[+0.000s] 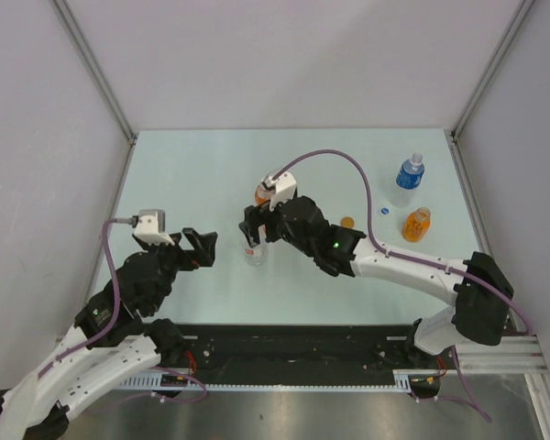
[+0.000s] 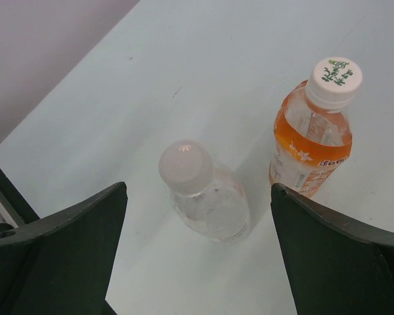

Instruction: Fold the napkin into a case and place the utensils inside

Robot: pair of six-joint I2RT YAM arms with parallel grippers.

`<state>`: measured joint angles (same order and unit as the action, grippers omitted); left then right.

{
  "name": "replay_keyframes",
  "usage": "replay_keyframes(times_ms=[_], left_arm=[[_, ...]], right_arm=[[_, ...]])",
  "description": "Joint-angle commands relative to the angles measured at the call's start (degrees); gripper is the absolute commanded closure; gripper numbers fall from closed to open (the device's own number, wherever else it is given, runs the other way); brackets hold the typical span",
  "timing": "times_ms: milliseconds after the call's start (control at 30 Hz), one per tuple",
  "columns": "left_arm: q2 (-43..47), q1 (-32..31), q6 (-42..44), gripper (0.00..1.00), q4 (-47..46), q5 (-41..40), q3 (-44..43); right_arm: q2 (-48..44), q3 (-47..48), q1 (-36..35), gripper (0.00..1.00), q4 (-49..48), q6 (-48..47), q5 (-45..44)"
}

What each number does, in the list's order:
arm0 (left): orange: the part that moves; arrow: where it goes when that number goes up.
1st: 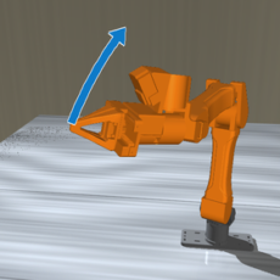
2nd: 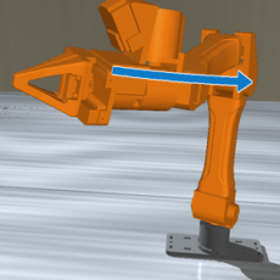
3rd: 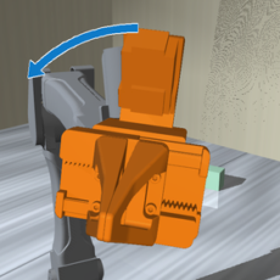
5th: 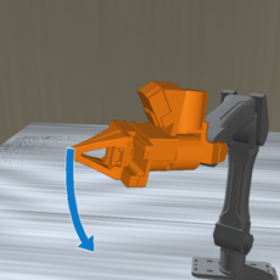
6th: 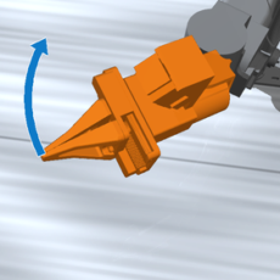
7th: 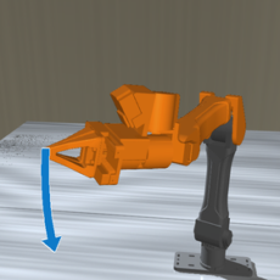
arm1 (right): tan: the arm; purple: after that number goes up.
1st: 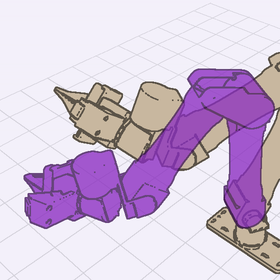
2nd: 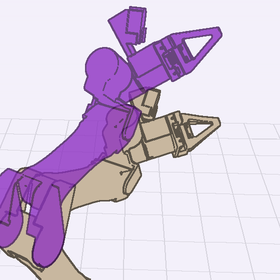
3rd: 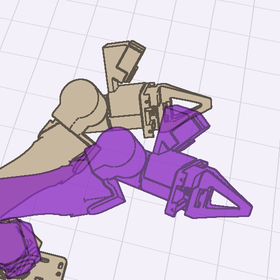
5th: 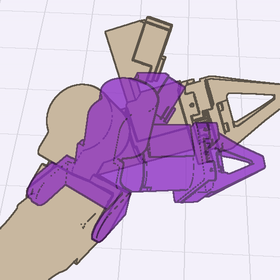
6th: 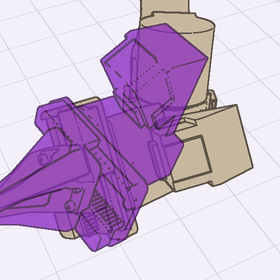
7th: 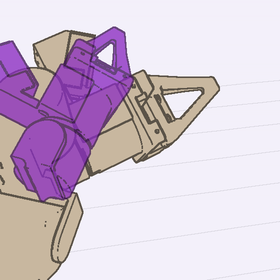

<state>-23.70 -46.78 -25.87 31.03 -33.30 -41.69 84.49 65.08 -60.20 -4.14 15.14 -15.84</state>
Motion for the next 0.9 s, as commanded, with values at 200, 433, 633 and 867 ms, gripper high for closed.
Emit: replay_keyframes(times_ms=[200,433,633,867], left_arm=[[2.3,0.4,3.1,0.00,-1.1,-0.5,0.8],[-0.7,0.4,1.4,0.00,-3.0,0.9,-1.7],[-5.1,0.4,-4.4,0.00,-2.2,-2.4,-2.6],[-11.3,0.4,-9.6,0.00,1.1,-2.6,-6.3]], right_arm=[[-2.9,3.5,-0.4,0.05,-0.4,0.2,-6.1],[-10.2,3.5,-0.7,0.04,4.0,-1.2,-10.7],[-16.2,3.5,0.2,0.04,10.5,-2.1,-15.1],[-20.4,2.0,10.4,0.04,19.3,2.9,-12.0]])
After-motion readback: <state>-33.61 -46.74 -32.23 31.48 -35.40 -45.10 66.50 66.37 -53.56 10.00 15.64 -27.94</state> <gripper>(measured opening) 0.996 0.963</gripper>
